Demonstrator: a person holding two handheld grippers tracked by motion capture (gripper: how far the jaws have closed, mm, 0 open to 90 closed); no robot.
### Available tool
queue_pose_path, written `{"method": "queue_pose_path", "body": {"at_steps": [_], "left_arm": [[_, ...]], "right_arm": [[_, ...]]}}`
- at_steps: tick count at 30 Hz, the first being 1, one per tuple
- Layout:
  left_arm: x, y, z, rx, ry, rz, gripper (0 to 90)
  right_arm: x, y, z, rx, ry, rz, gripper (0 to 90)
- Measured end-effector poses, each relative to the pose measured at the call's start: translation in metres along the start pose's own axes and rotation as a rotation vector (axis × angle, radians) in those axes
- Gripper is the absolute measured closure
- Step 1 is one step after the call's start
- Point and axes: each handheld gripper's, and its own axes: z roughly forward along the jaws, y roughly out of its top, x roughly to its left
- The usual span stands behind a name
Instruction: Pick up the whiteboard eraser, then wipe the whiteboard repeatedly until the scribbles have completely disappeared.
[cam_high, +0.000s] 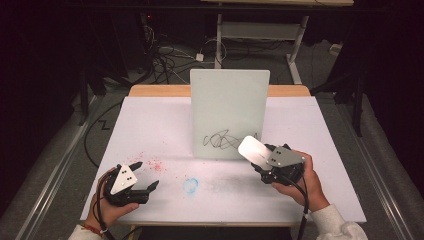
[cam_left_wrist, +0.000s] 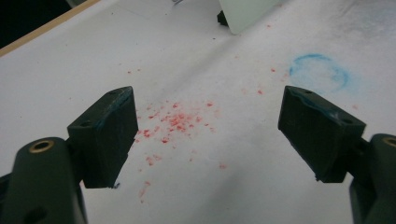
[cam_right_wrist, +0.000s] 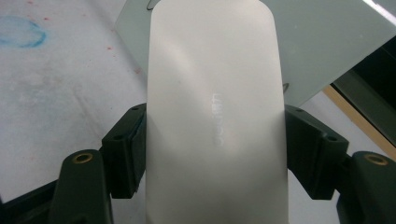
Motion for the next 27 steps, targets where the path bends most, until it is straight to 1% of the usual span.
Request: {"method": "queue_pose_path", "body": {"at_steps": [2,3,5,8,10,11,12,13,14,16,18,19,20,23,24,27], "left_arm": [[0.0,0.0,0.003,-0.001,-0.004,0.004,19.2],[0.0,0.0,0.004,0.01,-0.013,-0.015,19.3],[0.0,0.001,0.007,0.005,-0.025,-0.027,19.3],[0.0,0.001,0.009,0.006,-0.033,-0.016,19.3],[0.0,0.001,0.009,0.007,-0.036,-0.014,19.3],[0.0,0.002,0.009,0.005,-0.037,-0.017,19.3],[0.0,0.002,0.009,0.004,-0.035,-0.017,19.3],[0.0,0.001,0.008,0.005,-0.033,-0.016,19.3],[0.0,0.001,0.008,0.007,-0.031,-0.012,19.3],[0.002,0.0,0.008,0.013,-0.025,-0.015,19.3],[0.003,0.0,0.007,0.011,-0.024,-0.03,19.3],[0.003,0.0,0.005,0.003,-0.024,-0.034,19.3],[0.003,0.0,0.003,-0.002,-0.022,-0.03,19.3],[-0.001,0.001,-0.001,-0.015,-0.015,-0.029,19.3],[-0.001,0.002,-0.001,-0.015,-0.013,-0.026,19.3],[-0.002,0.003,0.0,-0.018,-0.021,-0.017,19.3]], "right_arm": [[-0.001,0.0,0.0,-0.005,-0.019,0.009,31.1],[-0.001,-0.001,0.0,-0.009,-0.029,0.007,31.1],[-0.002,-0.001,-0.001,-0.011,-0.034,0.011,31.1],[-0.003,-0.003,-0.001,-0.02,-0.045,0.02,31.1],[-0.003,-0.004,0.0,-0.016,-0.046,0.019,31.1],[-0.001,-0.005,0.002,-0.007,-0.059,0.013,31.1],[-0.001,-0.005,0.002,-0.007,-0.059,0.013,31.1],[0.0,-0.006,0.003,0.003,-0.066,-0.005,31.1],[0.0,-0.006,0.003,0.003,-0.066,-0.005,31.1],[0.001,-0.006,0.005,-0.002,-0.045,-0.007,31.1],[0.003,-0.005,0.006,0.004,-0.063,-0.015,31.1],[0.003,-0.005,0.006,0.004,-0.063,-0.015,31.1],[0.005,-0.004,0.006,0.014,-0.083,-0.04,31.1],[0.008,-0.002,0.004,0.014,-0.097,-0.051,31.1],[0.011,0.002,0.002,0.013,-0.109,-0.064,31.1],[0.012,0.006,0.003,0.004,-0.122,-0.082,31.1]]}}
